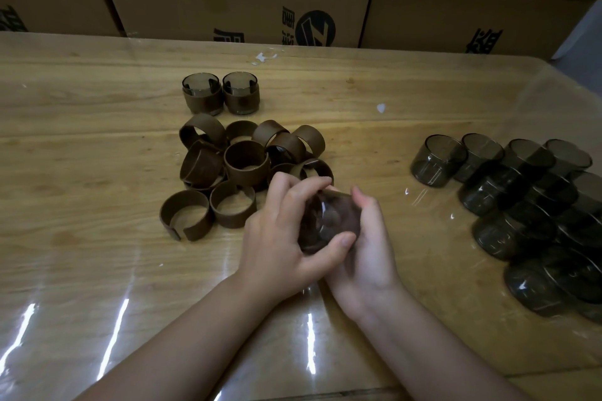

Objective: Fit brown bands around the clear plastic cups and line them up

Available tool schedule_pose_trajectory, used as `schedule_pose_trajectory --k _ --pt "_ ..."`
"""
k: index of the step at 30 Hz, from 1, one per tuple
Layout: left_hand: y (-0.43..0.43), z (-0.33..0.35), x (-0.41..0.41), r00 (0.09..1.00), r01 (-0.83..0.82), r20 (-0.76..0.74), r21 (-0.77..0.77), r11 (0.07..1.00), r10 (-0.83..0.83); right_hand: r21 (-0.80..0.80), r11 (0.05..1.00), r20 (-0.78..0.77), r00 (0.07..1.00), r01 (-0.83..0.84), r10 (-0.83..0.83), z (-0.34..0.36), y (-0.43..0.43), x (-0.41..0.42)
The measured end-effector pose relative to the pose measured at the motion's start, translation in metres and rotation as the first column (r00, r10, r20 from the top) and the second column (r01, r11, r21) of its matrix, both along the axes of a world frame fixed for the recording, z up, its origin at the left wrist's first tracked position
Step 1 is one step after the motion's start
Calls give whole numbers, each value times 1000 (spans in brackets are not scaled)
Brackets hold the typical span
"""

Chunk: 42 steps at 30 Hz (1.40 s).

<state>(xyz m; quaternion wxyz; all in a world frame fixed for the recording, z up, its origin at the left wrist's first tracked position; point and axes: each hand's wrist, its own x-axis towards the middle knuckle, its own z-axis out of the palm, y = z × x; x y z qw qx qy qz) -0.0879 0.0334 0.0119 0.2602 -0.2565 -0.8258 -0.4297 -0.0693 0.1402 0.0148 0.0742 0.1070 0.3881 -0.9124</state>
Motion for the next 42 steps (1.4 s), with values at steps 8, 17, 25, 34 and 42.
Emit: schedule_pose_trajectory --k 8,17,25,34,42 --pt "-3 -6 -9 957 116 192 437 892 -218 417 901 -199 979 115 -33 6 18 -19" --pt "-9 -8 -23 893 8 304 725 689 -330 938 -120 -288 925 325 249 -17 47 -37" --pt "-2 3 -5 915 138 288 432 891 -282 896 -186 -363 906 403 216 -12 43 -36" --pt "2 -5 -13 890 102 411 247 964 -200 725 385 -559 815 571 -155 5 50 -34" --pt "4 -10 -18 873 220 422 108 969 -245 617 544 -541 809 568 -230 14 50 -32"
